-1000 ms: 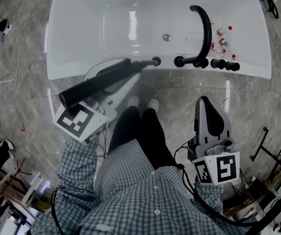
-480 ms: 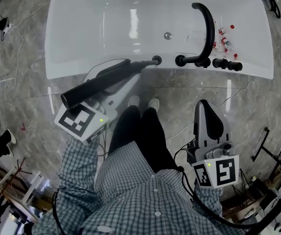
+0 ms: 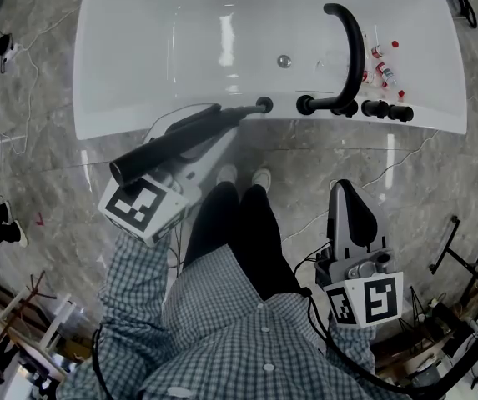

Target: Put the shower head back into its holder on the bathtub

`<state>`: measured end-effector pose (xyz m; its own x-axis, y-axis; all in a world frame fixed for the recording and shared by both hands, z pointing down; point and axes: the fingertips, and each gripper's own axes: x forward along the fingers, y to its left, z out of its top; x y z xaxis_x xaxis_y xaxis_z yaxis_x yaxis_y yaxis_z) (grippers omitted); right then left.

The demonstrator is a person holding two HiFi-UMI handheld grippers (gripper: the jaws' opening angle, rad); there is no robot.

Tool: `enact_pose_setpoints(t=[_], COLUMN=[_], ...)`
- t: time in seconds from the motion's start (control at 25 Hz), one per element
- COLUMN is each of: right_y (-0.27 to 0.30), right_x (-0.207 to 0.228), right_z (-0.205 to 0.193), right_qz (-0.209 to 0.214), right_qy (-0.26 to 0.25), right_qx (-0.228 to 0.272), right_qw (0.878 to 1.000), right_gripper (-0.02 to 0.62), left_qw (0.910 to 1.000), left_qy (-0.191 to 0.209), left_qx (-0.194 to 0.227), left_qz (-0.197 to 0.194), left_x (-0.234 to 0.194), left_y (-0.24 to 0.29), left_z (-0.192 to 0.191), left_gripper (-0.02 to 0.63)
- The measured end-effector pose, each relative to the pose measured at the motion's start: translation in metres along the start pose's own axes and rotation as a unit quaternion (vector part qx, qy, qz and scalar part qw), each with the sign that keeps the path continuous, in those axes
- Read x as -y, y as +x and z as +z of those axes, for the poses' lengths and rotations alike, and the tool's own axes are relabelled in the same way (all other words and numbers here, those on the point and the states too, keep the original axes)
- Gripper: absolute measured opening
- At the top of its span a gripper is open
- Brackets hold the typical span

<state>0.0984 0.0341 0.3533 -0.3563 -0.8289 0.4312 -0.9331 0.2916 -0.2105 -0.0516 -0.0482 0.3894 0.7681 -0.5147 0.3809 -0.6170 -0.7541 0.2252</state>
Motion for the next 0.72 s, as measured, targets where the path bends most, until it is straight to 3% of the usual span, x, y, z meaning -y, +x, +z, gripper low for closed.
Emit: enact_pose_setpoints(t=[0.48, 0.72], right_y=[-0.011, -0.013], right_x=[-0.007, -0.010], right_z=[0.001, 0.001], right_qz=[-0.006, -0.005], right_qy=[0.009, 0.013], right_qx=[-0.007, -0.011], right_qw=[1.000, 1.000], right_gripper=[0.018, 0.018], left_qw=[0.9996, 0.9997], left_qy=[0.000, -0.006], left_qx=[-0.029, -0.022], left_qz=[0.003, 0.007], left_x=[-0.001, -0.003], left_y=[-0.002, -0.005], left_z=[-0.006, -0.015], left_gripper=[0.141, 0.141])
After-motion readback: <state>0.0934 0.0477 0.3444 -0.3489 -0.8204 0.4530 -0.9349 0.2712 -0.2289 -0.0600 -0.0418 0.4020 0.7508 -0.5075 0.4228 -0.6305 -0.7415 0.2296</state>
